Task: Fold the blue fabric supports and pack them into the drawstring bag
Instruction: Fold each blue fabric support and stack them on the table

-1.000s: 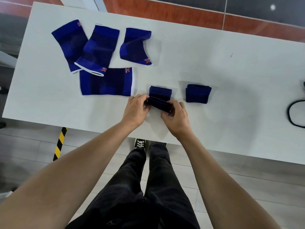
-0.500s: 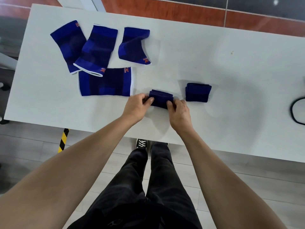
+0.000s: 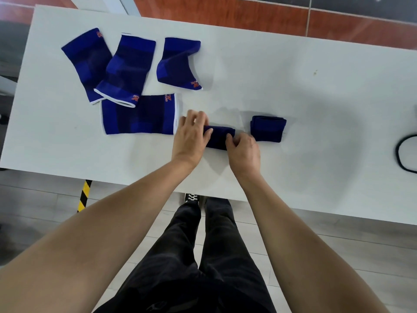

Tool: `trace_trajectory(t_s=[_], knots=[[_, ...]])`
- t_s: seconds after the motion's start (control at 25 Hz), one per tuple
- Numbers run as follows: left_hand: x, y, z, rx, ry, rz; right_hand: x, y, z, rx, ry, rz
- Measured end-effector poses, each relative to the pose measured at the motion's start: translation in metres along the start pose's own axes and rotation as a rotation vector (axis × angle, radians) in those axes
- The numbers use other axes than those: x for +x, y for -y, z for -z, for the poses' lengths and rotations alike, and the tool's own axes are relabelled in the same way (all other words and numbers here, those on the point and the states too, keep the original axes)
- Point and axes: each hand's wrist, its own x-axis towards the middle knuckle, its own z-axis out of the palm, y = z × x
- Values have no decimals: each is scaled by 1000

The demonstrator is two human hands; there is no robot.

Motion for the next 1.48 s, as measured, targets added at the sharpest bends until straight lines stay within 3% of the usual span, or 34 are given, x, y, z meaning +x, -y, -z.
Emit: trace_trajectory(t_s=[0.12,0.24,0.4,0.48,0.72,1.04,1.48], knots=[[-17,10,-15,102,-17,-256,-5,-1,0,5,-47,42],[-35,22,-21,177,29,-242,-9,4,-3,4,-108,120],[-38,23,-23,237,67,-221,-8,-4,-15,-345,-357,490],[-37,22,-26,246,60,-208,-10,-11,-16,-374,-346,626],[-34,21,-31,283,79,-215,-5,-37,-10,-490,-304,763],[24,-21,-45,294,122,-205,50,-42,23,-553,-377,742],[36,-40,-40,218,193,-123,62,-41,37,-478,-313,695]])
